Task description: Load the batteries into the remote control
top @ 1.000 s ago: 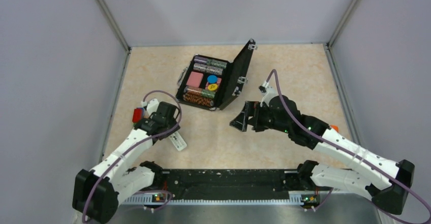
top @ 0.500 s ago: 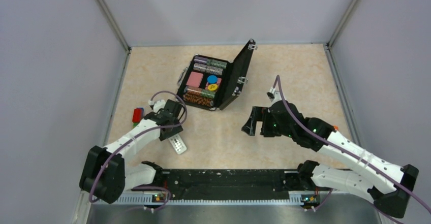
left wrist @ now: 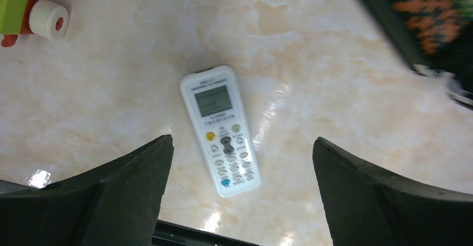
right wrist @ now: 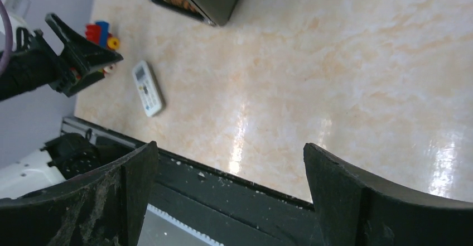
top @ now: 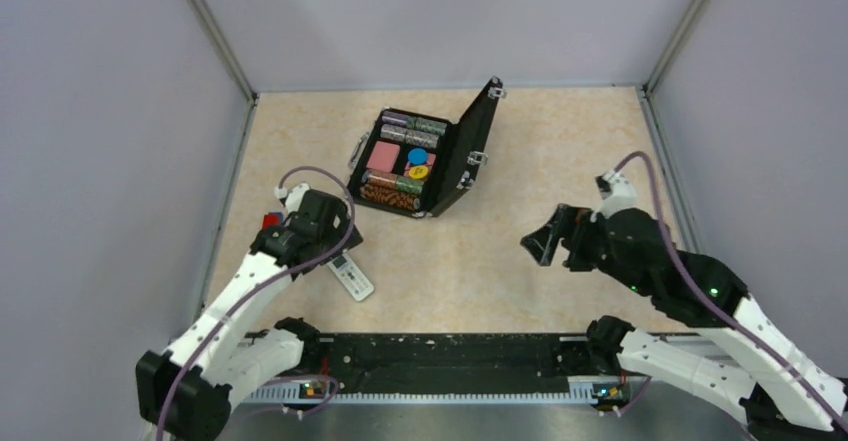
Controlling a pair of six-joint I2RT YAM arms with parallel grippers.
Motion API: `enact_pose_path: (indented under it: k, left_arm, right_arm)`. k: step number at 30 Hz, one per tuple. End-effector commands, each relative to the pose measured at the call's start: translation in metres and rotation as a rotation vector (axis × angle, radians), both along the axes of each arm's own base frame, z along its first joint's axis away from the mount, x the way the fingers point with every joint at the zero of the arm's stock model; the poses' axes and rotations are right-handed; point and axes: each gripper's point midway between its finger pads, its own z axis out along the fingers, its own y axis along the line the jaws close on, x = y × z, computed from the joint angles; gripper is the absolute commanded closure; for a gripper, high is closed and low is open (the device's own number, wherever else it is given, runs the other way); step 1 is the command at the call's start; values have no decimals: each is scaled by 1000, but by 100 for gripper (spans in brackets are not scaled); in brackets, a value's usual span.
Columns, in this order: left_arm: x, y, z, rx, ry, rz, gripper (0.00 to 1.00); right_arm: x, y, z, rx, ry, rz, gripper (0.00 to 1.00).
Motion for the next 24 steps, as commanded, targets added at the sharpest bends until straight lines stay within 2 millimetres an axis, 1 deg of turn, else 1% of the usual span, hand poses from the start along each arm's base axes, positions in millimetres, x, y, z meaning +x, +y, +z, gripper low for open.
enact_pose_path:
  k: [1,4,7,10,12,15,17,18,22,24]
  left_arm:
    - [-17,-2,62,-79,-120,-58,1]
    - [-28,6,108,-106,-292,-96,1]
    - [-48,25,154,-126,-502,-75,1]
    - [-74,44,189,-139,-672,-57,1]
    - [-93,56,206,-150,-762,-45,1]
    - [-121,68,227,-177,-867,-48,1]
    - [-135,75,234,-182,-907,-47,1]
    - [-141,79,235,-183,-925,-36,1]
    - [-162,96,242,-196,-1026,7,1]
    - [-173,100,244,-214,-1072,12,1]
  right_arm:
    - [-1,-49,53,-16,-152,-114,1]
    - [-9,-73,83,17,-224,-158,1]
    - [-15,-89,108,58,-296,-184,1]
    - [-21,-108,131,81,-364,-212,1]
    - [-27,-122,146,97,-403,-234,1]
    - [-37,-138,165,139,-449,-252,1]
    - [-41,-145,171,157,-465,-260,1]
    - [-43,-148,173,161,-472,-262,1]
    - [-52,-173,175,181,-495,-331,1]
    - [-55,-179,174,189,-500,-343,1]
